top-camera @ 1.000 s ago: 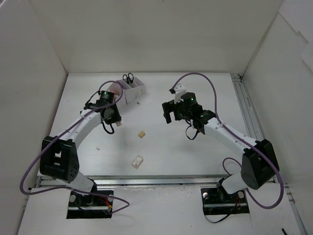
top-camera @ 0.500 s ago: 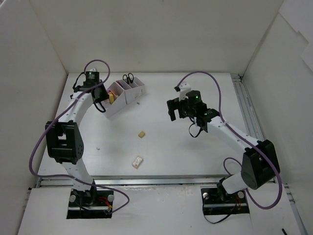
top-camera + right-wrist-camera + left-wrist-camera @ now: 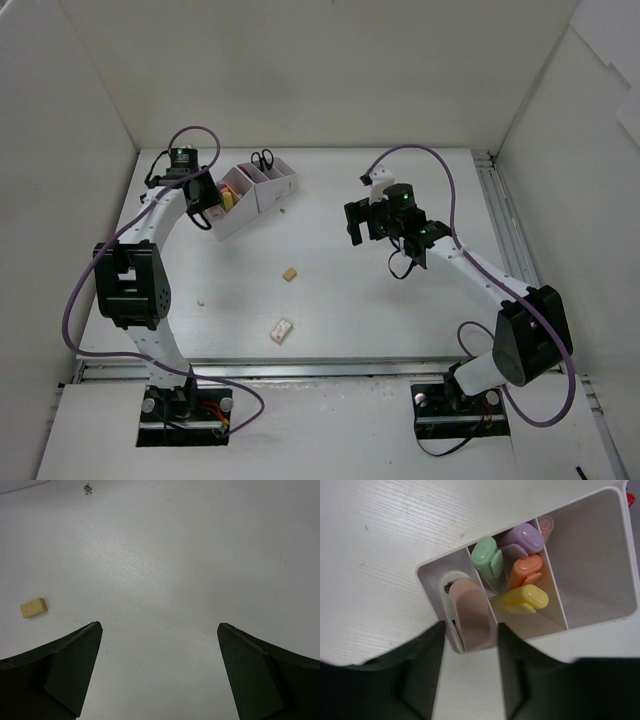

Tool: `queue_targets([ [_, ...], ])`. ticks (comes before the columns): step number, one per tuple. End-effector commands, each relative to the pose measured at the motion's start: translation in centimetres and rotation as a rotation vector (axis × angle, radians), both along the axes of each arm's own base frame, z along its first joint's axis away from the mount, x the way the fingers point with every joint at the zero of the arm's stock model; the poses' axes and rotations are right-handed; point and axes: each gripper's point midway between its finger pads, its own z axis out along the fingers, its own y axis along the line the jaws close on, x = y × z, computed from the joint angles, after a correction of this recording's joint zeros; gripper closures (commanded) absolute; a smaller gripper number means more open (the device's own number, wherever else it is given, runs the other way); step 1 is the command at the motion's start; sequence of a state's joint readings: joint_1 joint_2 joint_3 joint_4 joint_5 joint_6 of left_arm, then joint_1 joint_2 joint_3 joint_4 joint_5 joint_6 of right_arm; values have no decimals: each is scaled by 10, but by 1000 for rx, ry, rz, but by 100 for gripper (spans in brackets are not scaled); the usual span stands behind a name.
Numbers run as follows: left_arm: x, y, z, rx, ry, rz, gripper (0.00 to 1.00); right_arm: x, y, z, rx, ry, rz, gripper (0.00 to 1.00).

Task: Sort the stationery into containers
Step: Place the stationery in the storage box, then pick up the stationery from the center of the board.

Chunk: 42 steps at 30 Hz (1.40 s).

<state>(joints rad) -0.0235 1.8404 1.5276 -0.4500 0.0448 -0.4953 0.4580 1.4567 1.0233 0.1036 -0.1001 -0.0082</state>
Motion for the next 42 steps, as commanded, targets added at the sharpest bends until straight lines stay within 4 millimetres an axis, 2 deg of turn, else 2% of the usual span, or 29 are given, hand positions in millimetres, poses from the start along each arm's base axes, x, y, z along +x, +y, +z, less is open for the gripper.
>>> queue_targets([
  [1, 7, -7, 26, -23, -82, -39, 53, 14, 6, 32, 50, -81, 4, 2],
  [5, 2, -8, 33, -27, -85, -42, 43, 11, 10, 33, 58, -81, 20, 2],
  [8, -9, -7, 39, -25, -85, -37, 39, 8, 9, 39, 71, -91, 29, 2],
  [9, -14, -9, 41, -37, -85, -44, 33, 6, 9, 37, 72, -89, 33, 2],
  [10, -19, -12, 55, -50, -120, -56, 30, 5, 9, 40, 79, -99, 35, 2],
  [11, -30, -18, 46, -56, -99, -81, 27, 0, 10, 40, 103, -90, 26, 2],
  [12, -36, -31, 47, -75, -110, -135, 21, -3, 8, 40, 110, -91, 20, 2],
  [13, -48, -41, 58, -76, -139, -180, 18, -4, 6, 40, 110, -95, 12, 2],
  [14, -64, -63, 45, -68, -110, -272, 16, -9, 3, 39, 109, -95, 7, 2],
  [15, -80, -82, 42, -96, -92, -353, 5, -11, -1, 38, 105, -93, -5, 2],
  [16, -95, -96, 45, -107, -95, -417, 1, -13, -3, 36, 97, -84, -11, 2],
  [17, -117, -108, 29, -119, -44, -471, 1, -18, -3, 39, 99, -89, -7, 2],
  [18, -140, -135, 23, -132, -17, -565, 1, -21, -6, 33, 96, -77, -12, 2],
  [19, -158, -145, 26, -133, -29, -602, 1, -24, -6, 32, 95, -73, -6, 2],
  [20, -181, -150, 3, -128, 33, -629, 1, -27, -8, 31, 99, -73, -7, 2],
  [21, -202, -167, -2, -124, 43, -685, 1, -32, -9, 27, 97, -65, -5, 2],
  [22, -215, -173, -1, -125, 27, -711, 1, -34, -10, 25, 97, -60, -5, 2],
  [23, -234, -172, -19, -116, 69, -724, 1, -39, -12, 20, 92, -54, -3, 2],
  [25, -257, -180, -25, -99, 80, -749, 1, -45, -13, 16, 84, -43, 8, 2],
  [26, -268, -178, -37, -86, 109, -748, 1, -48, -13, 14, 79, -33, 12, 2],
  [31, -299, -197, -57, -36, 143, -814, 0, -60, -16, 7, 68, -7, 19, 2],
  [34, -300, -199, -71, 40, 181, -806, 0, -66, -18, 8, 82, -14, 12, 2],
  [36, -303, -202, -82, 91, 211, -812, 5, -70, -20, 9, 85, -21, 3, 2],
  [38, -303, -205, -85, 119, 219, -813, 13, -72, -24, 12, 87, -34, -6, 2],
  [40, -306, -206, -93, 138, 250, -822, 26, -72, -26, 13, 84, -43, -20, 2],
  [41, -300, -202, -94, 171, 241, -795, 30, -74, -28, 13, 82, -45, -22, 2],
  [42, -296, -200, -95, 181, 233, -764, 39, -74, -27, 14, 84, -48, -23, 2],
])
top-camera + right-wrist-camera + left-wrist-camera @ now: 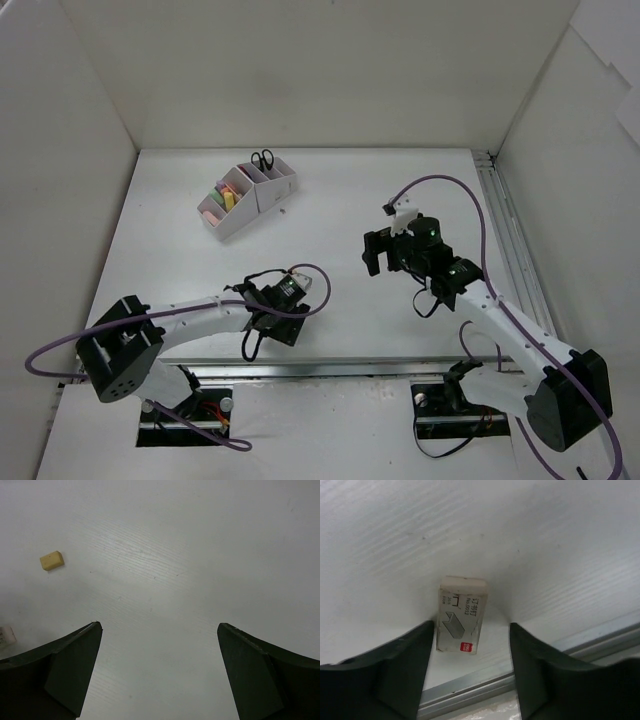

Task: Sort the stationery into containers
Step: Pick up the stationery from the center of the board.

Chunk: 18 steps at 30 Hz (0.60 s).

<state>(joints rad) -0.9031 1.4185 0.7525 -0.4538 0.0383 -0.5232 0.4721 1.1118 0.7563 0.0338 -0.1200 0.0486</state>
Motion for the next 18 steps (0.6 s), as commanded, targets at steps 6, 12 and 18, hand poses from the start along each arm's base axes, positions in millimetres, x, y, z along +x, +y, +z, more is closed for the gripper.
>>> queue_targets([
  [6, 42, -11, 30, -7, -174, 116, 94, 6, -4, 22, 20, -82, -46, 2],
  [12, 81, 12, 80, 3, -344, 314, 100, 16, -10, 25, 19, -104, -108, 2],
  [18, 151, 64, 133, -94, -442, 586, 100, 37, -22, 34, 106, -145, -287, 2],
])
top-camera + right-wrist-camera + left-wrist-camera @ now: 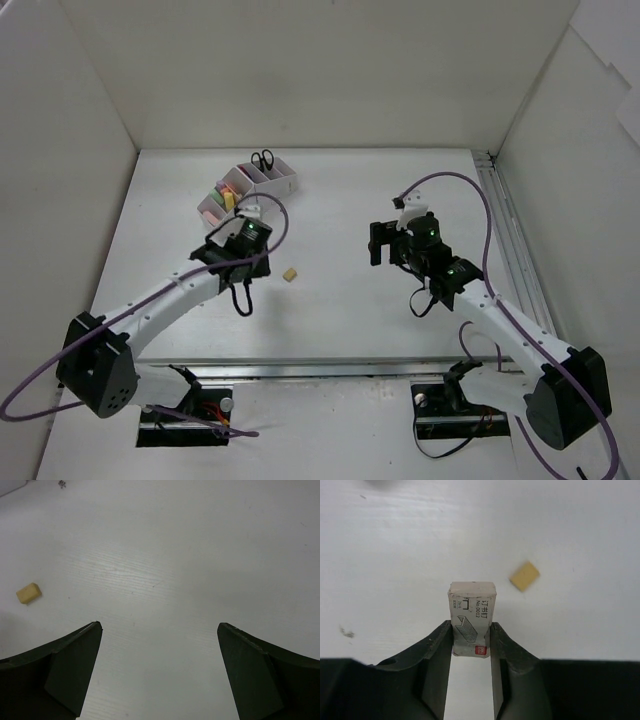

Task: Sort the stationery into containers
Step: Pick up the stationery from the center of the board, then place the stationery in the storage box.

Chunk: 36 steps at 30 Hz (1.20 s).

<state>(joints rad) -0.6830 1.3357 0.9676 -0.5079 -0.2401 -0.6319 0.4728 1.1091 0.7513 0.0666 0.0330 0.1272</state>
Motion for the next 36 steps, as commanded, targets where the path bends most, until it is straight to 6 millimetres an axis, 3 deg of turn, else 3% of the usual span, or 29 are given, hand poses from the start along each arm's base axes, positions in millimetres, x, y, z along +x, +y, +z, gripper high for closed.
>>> queue_targets([
  [1, 47, 35, 53, -47, -150, 164, 100, 24, -2, 33, 111, -133, -123, 2],
  [2, 61, 56, 59, -52, -163, 232, 100, 26, -1, 36, 142, -137, -140, 2],
  [5, 95, 78, 75, -90, -188, 296, 100, 38, -7, 45, 135, -126, -192, 2],
  [6, 108, 97, 69, -86, -170, 344, 100, 39, -10, 40, 93, -95, -191, 2],
  [7, 120, 102, 81, -101, -196, 358, 100, 47, -8, 45, 67, -91, -184, 2],
  [9, 142, 117, 74, -109, -179, 386, 100, 51, -12, 41, -4, -67, -175, 2],
  [10, 156, 120, 87, -126, -213, 392, 100, 58, -12, 41, -31, -66, -169, 2],
  [12, 173, 125, 78, -125, -192, 399, 100, 62, -13, 42, -43, -69, -179, 2],
  [13, 184, 134, 90, -128, -219, 423, 100, 65, -13, 43, -46, -72, -181, 2],
  [18, 204, 140, 74, -142, -178, 438, 100, 75, -26, 42, -66, -70, -224, 2],
  [20, 210, 136, 65, -156, -174, 423, 99, 76, -27, 40, -69, -61, -223, 2],
  [25, 221, 149, 51, -164, -145, 472, 93, 79, -25, 42, -74, -56, -196, 2],
  [30, 227, 152, 44, -198, -148, 460, 72, 76, -26, 39, -82, -42, -187, 2],
  [31, 228, 152, 43, -195, -148, 457, 56, 75, -25, 39, -80, -40, -182, 2],
  [36, 226, 154, 47, -192, -159, 437, 25, 67, -3, 35, -51, -18, -24, 2],
])
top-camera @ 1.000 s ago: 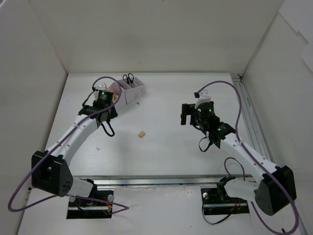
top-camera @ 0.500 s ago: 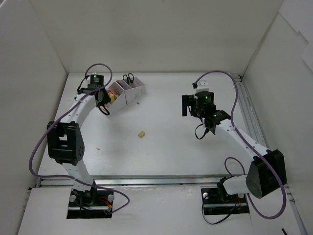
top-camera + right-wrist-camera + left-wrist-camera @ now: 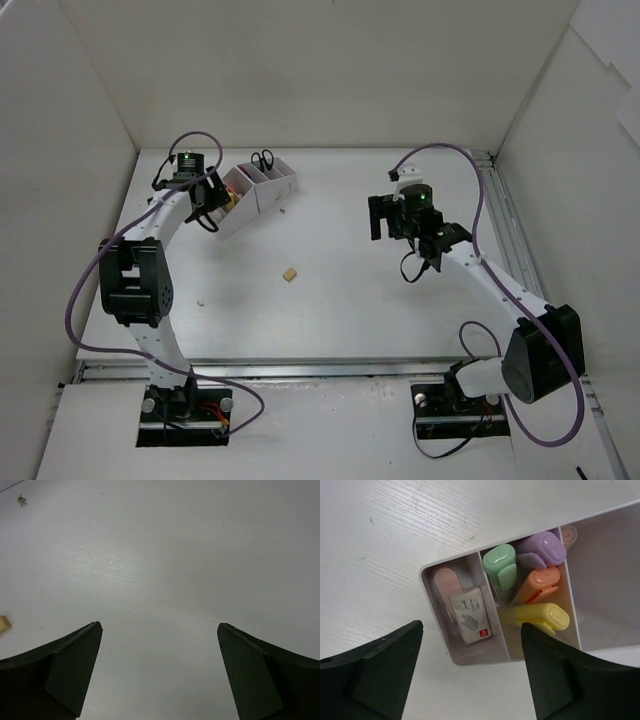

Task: Sort the stationery into containers
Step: Place the stationery in the storage box, then pick up the stationery from the center of the board.

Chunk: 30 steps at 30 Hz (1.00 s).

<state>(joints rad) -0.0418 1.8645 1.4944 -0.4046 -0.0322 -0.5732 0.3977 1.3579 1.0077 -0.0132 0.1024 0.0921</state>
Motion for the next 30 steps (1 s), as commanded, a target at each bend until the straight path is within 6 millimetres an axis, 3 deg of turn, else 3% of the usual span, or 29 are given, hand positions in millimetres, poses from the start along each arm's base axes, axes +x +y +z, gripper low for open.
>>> queue_targets([
  [1, 15, -1, 45, -7, -137, -22, 23, 3, 26, 21, 63, -41, 143, 2],
  [6, -1, 0, 59, 8, -146, -37, 15, -8, 59, 10, -51, -41, 315, 2],
  [7, -6, 1, 76, 7, -192, -37, 14, -15, 75, 9, -58, -42, 374, 2],
  [8, -16, -5, 70, -17, -178, -62, 12, -17, 87, 2, -72, -31, 418, 2],
  [9, -25, -5, 87, -21, -221, -59, 4, -24, 103, -2, -89, -26, 482, 2],
  [10, -32, -4, 90, -19, -230, -51, 1, -29, 117, -5, -82, -23, 528, 2],
  [11, -39, -3, 94, -21, -239, -43, 1, -30, 127, -6, -81, -24, 559, 2],
  [12, -52, -2, 85, -28, -219, -28, 0, -36, 145, -20, -90, 3, 613, 2],
  [13, -62, -2, 98, -31, -251, -26, 0, -40, 158, -24, -80, 8, 651, 2],
  [14, -71, 5, 98, -7, -248, 4, 0, -40, 170, -23, -75, 5, 675, 2],
  [16, -96, 12, 95, -1, -230, 56, 0, -48, 196, -41, -83, 30, 739, 2],
  [17, -107, 13, 83, 0, -200, 64, 0, -50, 208, -52, -92, 45, 764, 2],
  [18, -119, 14, 89, -7, -215, 76, 1, -55, 220, -57, -105, 41, 798, 2],
  [20, -136, 17, 76, -2, -187, 92, 1, -54, 240, -74, -131, 49, 821, 2],
  [21, -147, 19, 81, 3, -197, 104, 1, -59, 250, -79, -139, 54, 839, 2],
  [23, -161, 26, 72, 23, -177, 133, 1, -56, 260, -95, -142, 81, 818, 2],
  [25, -174, 29, 77, 33, -186, 148, 1, -54, 265, -103, -152, 92, 789, 5],
  [30, -188, 28, 80, 22, -218, 143, 0, -44, 268, -124, -149, 124, 728, 23],
])
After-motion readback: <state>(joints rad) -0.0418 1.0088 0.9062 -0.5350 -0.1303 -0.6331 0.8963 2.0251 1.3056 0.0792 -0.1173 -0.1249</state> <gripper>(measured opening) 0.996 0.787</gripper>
